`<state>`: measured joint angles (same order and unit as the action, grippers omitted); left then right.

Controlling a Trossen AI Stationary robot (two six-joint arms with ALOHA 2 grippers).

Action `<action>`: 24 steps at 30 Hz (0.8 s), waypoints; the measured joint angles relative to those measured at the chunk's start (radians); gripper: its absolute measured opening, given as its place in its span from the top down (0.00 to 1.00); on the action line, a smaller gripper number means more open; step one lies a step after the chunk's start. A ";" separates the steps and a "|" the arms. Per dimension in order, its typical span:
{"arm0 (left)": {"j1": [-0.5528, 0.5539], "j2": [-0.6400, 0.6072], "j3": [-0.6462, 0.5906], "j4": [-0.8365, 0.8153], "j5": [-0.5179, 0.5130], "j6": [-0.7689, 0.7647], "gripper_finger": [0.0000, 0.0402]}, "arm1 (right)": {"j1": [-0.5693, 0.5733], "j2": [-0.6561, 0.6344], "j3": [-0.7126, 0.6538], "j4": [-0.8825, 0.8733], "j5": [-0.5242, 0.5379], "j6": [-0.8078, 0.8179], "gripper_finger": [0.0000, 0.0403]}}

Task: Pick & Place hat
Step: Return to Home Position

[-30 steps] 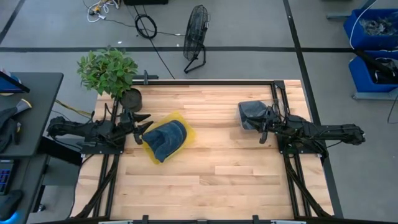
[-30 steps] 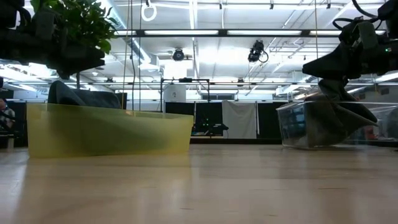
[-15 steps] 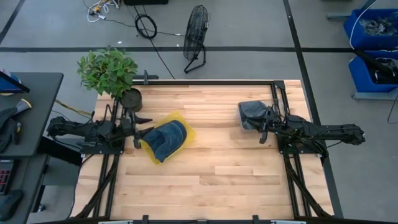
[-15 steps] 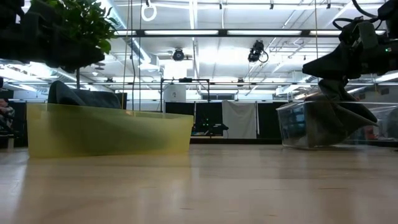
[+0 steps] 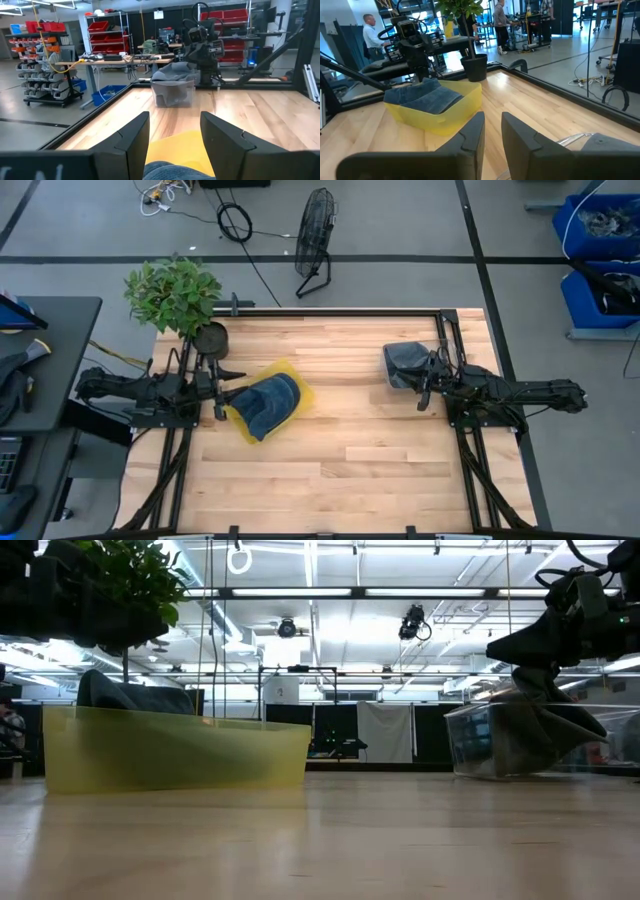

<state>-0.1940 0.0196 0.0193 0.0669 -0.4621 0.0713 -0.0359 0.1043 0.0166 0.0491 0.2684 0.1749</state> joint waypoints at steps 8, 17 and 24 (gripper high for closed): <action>0.000 0.000 0.000 0.005 -0.001 -0.006 0.55 | 0.000 0.000 0.000 0.000 0.000 0.000 0.83; 0.000 0.000 0.001 0.010 -0.003 -0.007 0.55 | 0.000 0.000 0.000 0.000 0.000 0.000 0.83; 0.000 0.000 0.002 0.010 -0.004 -0.006 0.55 | 0.000 0.000 0.000 0.000 0.000 0.000 0.83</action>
<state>-0.1940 0.0196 0.0216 0.0769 -0.4659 0.0648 -0.0360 0.1043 0.0166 0.0494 0.2684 0.1749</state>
